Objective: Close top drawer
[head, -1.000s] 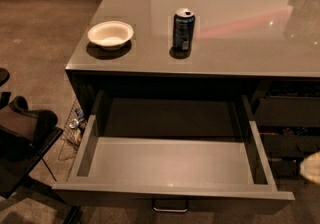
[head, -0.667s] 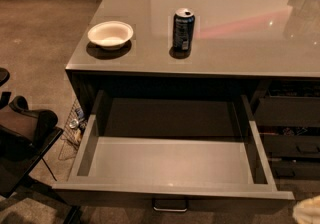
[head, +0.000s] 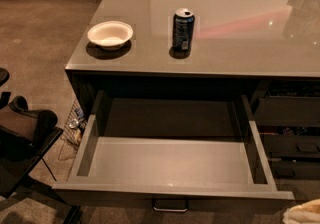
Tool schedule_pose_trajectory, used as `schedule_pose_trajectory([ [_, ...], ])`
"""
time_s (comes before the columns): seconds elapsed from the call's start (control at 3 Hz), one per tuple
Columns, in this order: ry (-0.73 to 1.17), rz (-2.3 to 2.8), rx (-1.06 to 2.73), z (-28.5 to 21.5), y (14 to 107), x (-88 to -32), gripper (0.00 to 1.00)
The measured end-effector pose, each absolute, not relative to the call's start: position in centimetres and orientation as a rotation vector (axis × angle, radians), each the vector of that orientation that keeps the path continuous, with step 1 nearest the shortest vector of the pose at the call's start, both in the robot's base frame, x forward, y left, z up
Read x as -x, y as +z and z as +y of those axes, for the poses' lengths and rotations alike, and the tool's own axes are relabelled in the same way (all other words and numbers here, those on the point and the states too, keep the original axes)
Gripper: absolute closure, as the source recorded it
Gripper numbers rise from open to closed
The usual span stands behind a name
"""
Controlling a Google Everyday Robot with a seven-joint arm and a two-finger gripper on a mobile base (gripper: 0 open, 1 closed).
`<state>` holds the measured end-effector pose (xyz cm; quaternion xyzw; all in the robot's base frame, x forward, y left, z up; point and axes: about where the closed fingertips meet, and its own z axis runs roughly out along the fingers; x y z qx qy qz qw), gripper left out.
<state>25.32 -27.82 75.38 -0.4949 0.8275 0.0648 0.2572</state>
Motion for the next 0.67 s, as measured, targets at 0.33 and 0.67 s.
schedule_pose_trajectory([
  [0.33, 0.287, 2.234, 1.310, -26.0, 71.1, -24.1, 1.00],
  [0.67, 0.409, 2.162, 1.271, -23.8, 64.3, -23.7, 1.00],
])
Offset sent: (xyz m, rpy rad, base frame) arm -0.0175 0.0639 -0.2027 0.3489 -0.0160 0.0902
